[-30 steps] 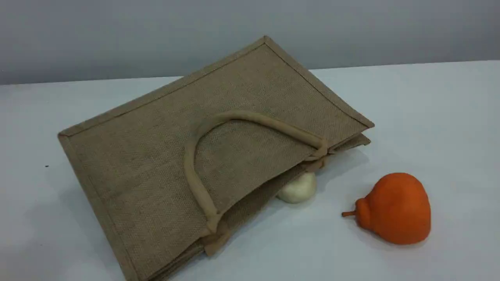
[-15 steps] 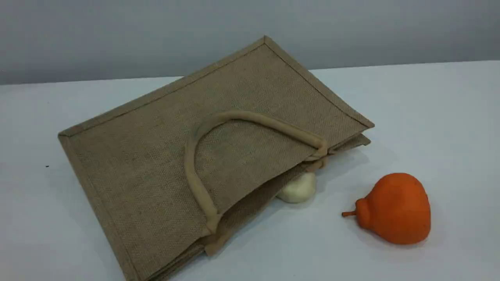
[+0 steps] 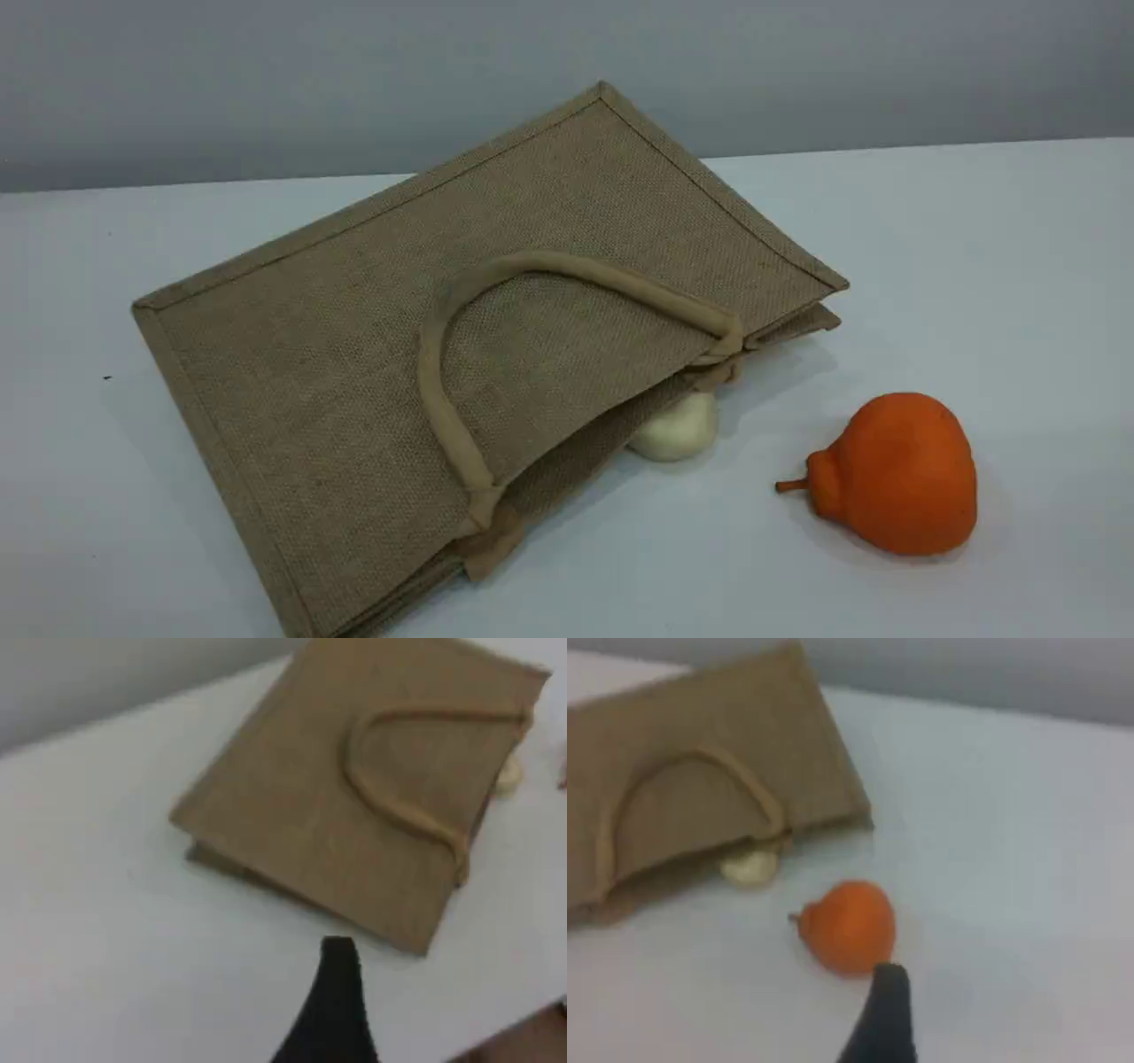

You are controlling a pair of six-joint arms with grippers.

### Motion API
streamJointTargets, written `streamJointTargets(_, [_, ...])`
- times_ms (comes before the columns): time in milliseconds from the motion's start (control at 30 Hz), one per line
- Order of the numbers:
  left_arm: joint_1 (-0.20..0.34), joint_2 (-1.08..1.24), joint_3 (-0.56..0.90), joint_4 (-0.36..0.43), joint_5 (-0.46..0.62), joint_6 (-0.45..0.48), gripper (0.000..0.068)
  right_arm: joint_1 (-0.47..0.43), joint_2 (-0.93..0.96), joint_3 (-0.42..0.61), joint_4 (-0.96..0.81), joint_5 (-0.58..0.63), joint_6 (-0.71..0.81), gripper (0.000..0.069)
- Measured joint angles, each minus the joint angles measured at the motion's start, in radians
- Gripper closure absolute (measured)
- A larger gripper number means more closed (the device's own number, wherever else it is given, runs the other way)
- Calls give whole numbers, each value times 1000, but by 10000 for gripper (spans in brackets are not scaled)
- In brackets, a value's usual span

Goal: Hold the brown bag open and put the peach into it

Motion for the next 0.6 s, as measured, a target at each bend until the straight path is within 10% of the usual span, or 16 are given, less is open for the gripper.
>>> streamJointTargets(600, [0,2,105,159,-149,-254,94,0,0,36,-22,-27,0,104])
